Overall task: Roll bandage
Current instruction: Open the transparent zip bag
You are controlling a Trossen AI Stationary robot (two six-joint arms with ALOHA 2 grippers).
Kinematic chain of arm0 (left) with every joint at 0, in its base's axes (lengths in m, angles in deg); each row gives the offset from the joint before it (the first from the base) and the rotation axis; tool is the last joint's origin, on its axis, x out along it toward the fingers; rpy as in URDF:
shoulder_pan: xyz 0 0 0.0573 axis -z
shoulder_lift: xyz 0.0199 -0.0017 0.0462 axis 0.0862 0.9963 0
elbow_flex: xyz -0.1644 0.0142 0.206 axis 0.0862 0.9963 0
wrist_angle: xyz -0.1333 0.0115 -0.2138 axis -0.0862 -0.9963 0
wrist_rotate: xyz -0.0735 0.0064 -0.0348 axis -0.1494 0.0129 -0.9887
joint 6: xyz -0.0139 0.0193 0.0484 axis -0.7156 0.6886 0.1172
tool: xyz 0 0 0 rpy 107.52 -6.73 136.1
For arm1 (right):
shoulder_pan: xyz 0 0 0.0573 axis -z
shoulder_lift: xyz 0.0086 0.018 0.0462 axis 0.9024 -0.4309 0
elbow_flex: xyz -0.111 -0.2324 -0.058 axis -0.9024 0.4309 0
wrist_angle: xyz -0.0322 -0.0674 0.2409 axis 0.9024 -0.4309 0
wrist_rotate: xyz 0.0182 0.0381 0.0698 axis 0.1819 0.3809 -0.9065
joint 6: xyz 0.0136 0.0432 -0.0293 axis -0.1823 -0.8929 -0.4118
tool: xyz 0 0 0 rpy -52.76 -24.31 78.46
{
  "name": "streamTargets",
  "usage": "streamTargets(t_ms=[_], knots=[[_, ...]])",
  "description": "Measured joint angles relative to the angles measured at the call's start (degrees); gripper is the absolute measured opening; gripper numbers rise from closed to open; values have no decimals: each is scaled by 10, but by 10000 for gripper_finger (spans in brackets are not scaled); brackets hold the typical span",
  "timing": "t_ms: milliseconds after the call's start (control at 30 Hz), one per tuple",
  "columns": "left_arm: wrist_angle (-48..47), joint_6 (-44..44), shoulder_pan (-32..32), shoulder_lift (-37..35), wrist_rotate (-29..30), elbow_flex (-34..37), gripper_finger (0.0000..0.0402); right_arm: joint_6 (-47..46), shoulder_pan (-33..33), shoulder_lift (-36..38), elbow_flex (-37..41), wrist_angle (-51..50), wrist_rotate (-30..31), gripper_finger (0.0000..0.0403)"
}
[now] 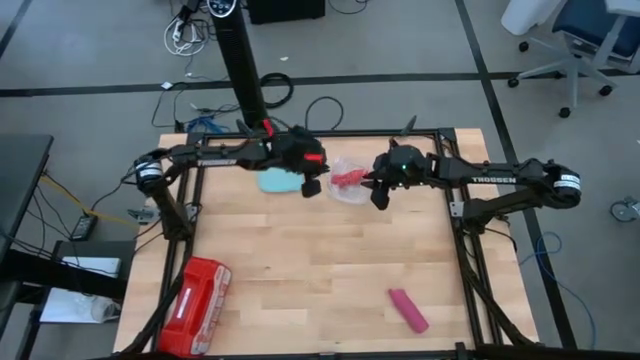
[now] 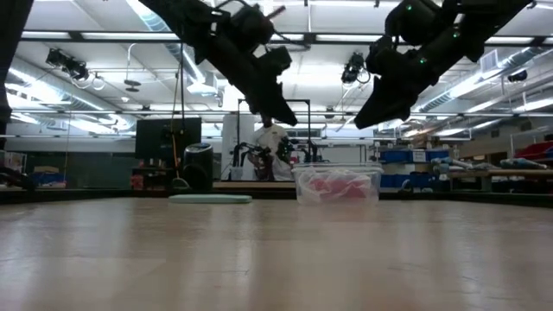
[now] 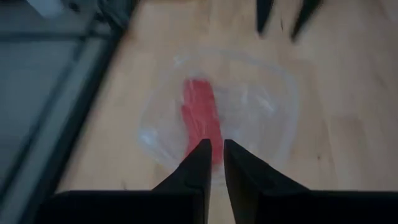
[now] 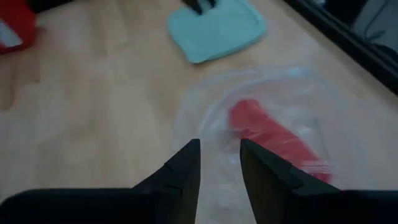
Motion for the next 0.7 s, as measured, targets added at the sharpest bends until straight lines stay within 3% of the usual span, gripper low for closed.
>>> streamTargets(t_ms=[133, 400, 700], knots=[[-16, -28, -8, 33, -29, -23, 46, 17, 30, -25, -15, -18, -24, 115], [13, -10, 21, 47, -26, -26, 46, 80, 80, -146, -131, -80, -47, 115], [52, -30, 53, 40, -23, -6, 46, 229, 114, -242, -221, -95, -81, 114]])
